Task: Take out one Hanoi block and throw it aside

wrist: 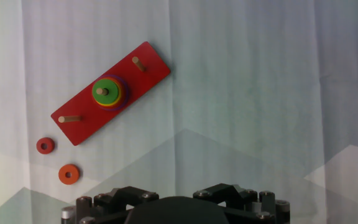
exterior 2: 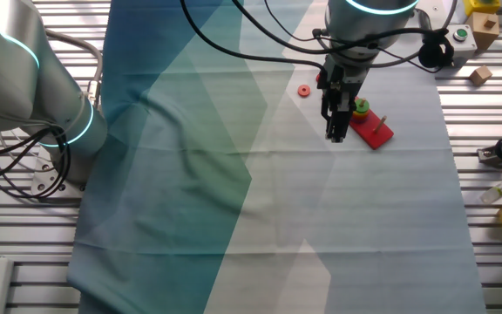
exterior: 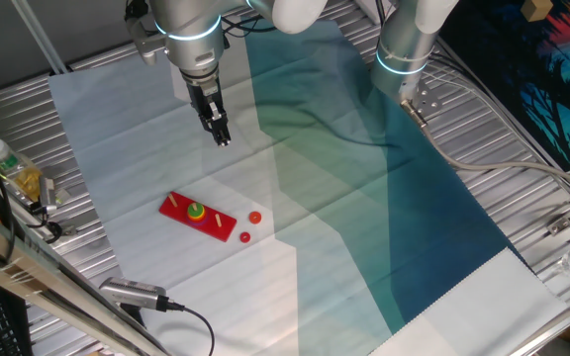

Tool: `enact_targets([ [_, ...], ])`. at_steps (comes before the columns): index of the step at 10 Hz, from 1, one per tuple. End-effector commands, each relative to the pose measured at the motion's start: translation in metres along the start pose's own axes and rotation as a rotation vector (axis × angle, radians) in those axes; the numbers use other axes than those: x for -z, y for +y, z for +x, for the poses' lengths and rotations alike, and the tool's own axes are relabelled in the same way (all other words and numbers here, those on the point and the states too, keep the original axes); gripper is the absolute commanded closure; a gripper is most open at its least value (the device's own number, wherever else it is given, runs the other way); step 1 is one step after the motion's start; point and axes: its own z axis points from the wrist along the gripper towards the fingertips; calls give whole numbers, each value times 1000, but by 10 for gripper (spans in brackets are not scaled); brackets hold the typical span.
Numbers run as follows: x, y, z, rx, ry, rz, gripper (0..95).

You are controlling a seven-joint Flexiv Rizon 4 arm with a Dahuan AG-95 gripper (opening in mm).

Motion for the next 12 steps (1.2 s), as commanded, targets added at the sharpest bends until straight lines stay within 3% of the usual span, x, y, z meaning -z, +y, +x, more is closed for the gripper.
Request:
enact_targets([
  [1,1,0,0,128,6,-12,950],
  [5,7,3,-1,202,24,6,950],
  [7,9,4,0,281,-4,1,950],
  [12,10,6,0,355,9,17,950],
])
